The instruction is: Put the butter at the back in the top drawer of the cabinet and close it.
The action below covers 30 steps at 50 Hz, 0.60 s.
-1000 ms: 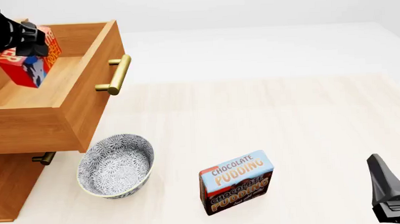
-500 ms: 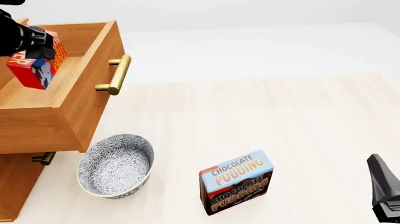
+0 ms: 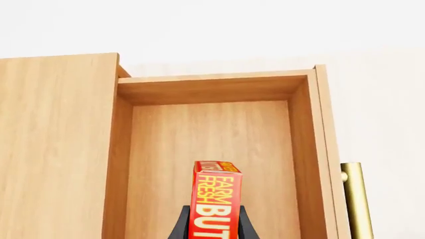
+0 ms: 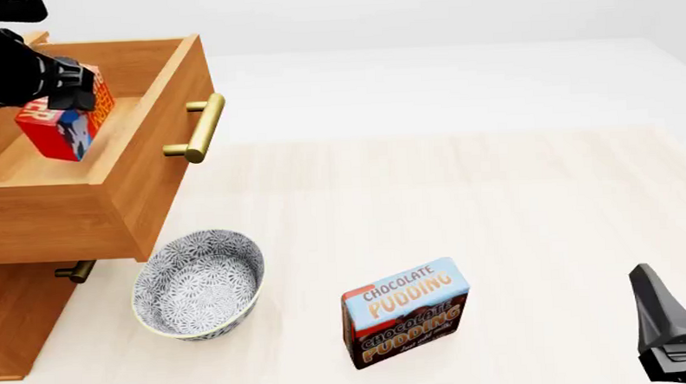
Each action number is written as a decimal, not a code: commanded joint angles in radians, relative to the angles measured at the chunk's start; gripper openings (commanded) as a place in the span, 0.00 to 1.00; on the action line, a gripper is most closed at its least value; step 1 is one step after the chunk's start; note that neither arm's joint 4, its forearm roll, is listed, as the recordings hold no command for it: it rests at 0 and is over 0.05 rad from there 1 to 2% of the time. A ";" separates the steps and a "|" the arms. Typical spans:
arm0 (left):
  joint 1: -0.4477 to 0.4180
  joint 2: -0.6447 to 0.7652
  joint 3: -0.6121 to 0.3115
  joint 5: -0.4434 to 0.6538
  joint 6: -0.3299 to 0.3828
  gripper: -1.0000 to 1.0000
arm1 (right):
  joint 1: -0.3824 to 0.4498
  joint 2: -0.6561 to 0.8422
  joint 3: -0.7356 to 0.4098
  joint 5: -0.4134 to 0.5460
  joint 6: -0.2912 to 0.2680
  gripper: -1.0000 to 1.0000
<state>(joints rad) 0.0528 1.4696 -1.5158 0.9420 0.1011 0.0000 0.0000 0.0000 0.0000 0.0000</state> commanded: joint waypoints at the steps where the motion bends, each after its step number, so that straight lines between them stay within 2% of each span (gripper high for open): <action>1: 0.006 0.001 -0.006 -0.015 0.012 0.00 | 0.000 0.000 0.000 0.000 0.000 1.00; 30: 0.012 0.036 0.010 -0.055 -0.008 0.00 | 0.000 0.000 0.000 0.000 0.000 1.00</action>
<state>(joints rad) 0.0596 1.5034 -1.5001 0.9056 0.0836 0.0000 0.0000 0.0000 0.0000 0.0000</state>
